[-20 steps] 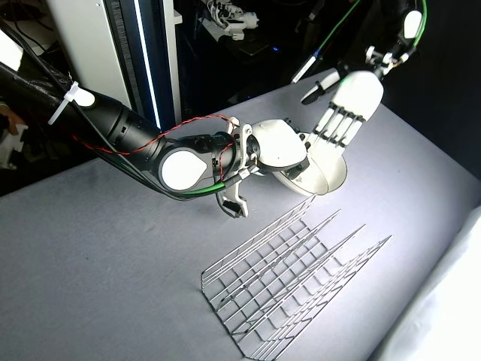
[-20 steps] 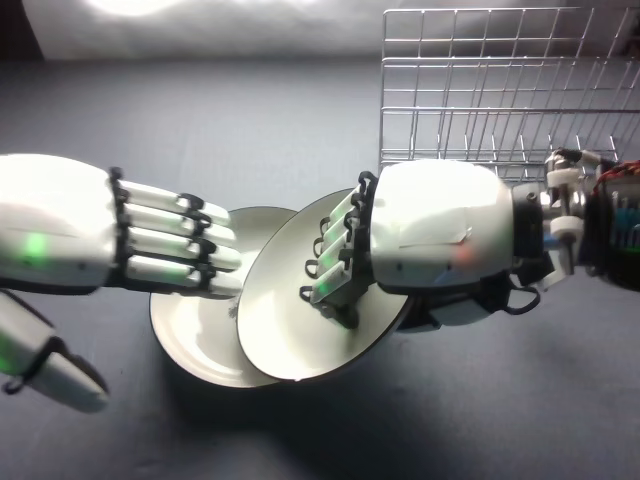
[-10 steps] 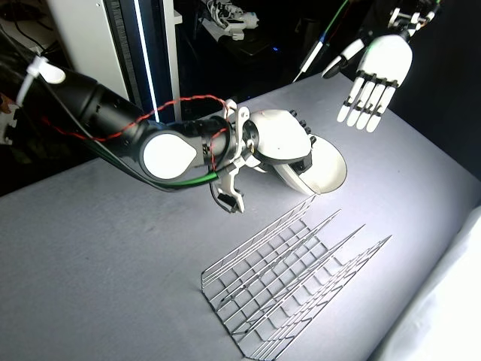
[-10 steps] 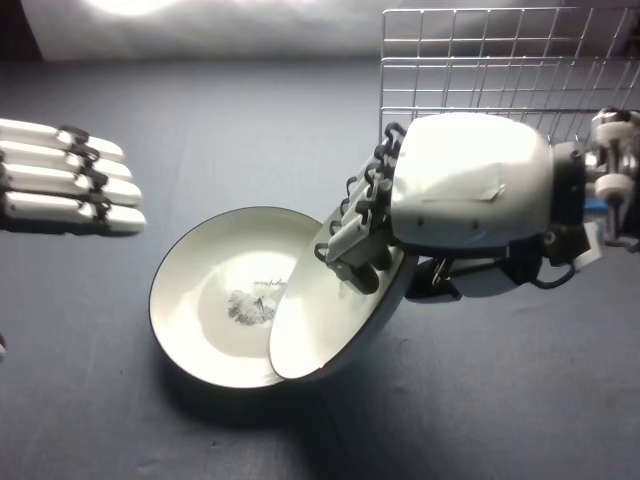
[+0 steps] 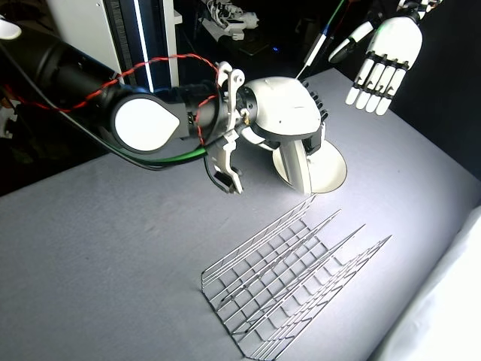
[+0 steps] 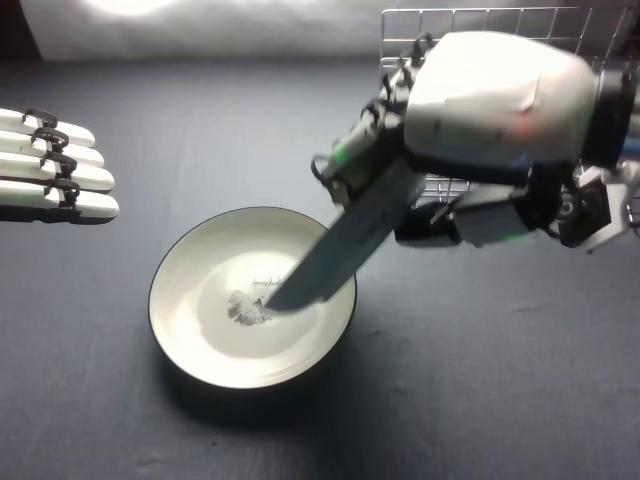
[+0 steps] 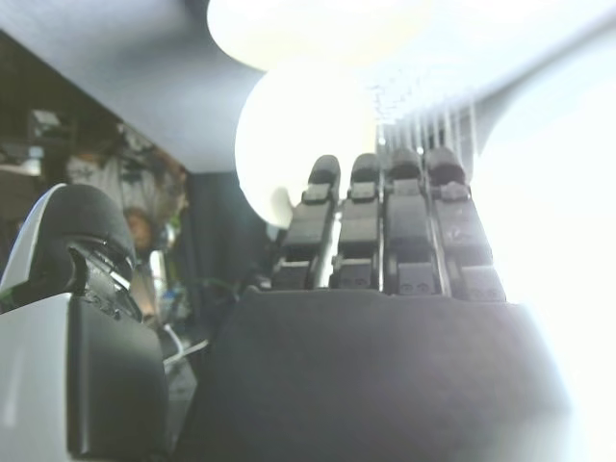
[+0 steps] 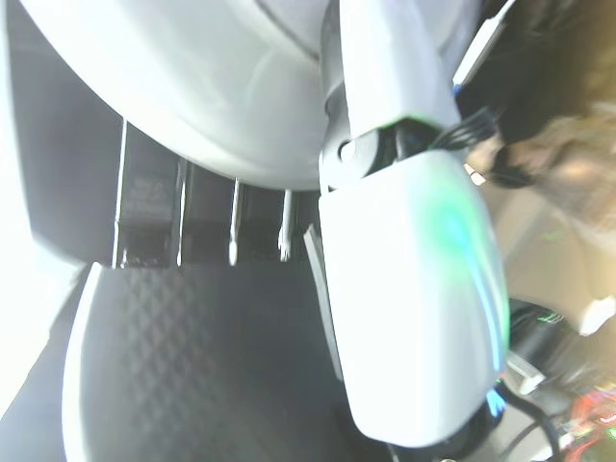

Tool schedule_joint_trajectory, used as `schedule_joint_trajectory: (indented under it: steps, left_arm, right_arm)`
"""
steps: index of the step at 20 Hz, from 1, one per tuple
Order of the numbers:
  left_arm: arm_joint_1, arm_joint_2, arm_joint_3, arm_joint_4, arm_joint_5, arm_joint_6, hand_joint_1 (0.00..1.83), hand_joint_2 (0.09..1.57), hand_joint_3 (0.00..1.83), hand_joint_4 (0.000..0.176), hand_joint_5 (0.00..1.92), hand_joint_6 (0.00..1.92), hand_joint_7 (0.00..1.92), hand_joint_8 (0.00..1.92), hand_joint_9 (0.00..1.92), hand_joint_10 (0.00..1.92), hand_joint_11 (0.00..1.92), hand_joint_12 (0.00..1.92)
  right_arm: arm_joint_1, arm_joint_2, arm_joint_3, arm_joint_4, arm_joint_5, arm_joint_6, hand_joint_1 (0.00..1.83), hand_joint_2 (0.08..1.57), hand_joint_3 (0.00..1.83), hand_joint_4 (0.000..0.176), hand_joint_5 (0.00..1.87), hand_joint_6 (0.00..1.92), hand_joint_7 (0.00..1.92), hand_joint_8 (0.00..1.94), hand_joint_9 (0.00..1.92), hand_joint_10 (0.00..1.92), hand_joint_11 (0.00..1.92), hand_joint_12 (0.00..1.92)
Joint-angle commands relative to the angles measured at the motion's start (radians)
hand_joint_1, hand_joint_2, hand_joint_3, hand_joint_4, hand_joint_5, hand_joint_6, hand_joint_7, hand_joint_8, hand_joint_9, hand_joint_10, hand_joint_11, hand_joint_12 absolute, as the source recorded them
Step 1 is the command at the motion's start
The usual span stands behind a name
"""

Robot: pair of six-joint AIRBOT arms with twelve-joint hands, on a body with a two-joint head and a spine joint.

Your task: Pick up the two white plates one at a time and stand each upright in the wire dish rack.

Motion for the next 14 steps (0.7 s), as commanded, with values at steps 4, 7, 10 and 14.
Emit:
schedule_joint_trajectory:
  steps: [4, 7, 10, 14]
  left_arm:
    - [-0.001, -0.015, 0.027, -0.079, -0.036, -0.004, 0.0, 1.1, 0.0, 0.0, 0.0, 0.0, 0.0, 0.0, 0.0, 0.0, 0.0, 0.0]
    - [-0.004, -0.02, 0.028, -0.079, -0.033, -0.005, 0.0, 1.1, 0.0, 0.0, 0.0, 0.0, 0.0, 0.0, 0.0, 0.0, 0.0, 0.0]
    - [-0.016, -0.026, 0.028, -0.078, -0.031, -0.016, 0.0, 1.1, 0.0, 0.0, 0.0, 0.0, 0.0, 0.0, 0.0, 0.0, 0.0, 0.0]
    - [-0.02, -0.033, 0.026, -0.055, -0.031, -0.018, 0.0, 1.11, 0.0, 0.0, 0.0, 0.0, 0.0, 0.0, 0.0, 0.0, 0.0, 0.0]
  right_arm:
    - [0.063, 0.018, -0.028, 0.15, 0.108, 0.006, 1.38, 1.11, 0.0, 0.0, 0.87, 1.06, 1.01, 0.91, 1.01, 1.1, 0.98, 1.17]
    - [0.094, 0.022, -0.037, 0.263, 0.086, 0.013, 1.38, 1.11, 0.0, 0.0, 0.85, 1.08, 1.01, 0.89, 1.0, 1.13, 0.97, 1.19]
    - [0.128, 0.023, -0.041, 0.383, 0.054, 0.013, 1.38, 1.1, 0.0, 0.0, 0.88, 1.06, 1.03, 0.87, 0.99, 1.1, 0.95, 1.18]
    - [0.164, 0.031, -0.041, 0.493, 0.007, 0.014, 1.39, 1.09, 0.0, 0.0, 0.92, 1.0, 1.06, 0.82, 1.03, 1.06, 0.98, 1.16]
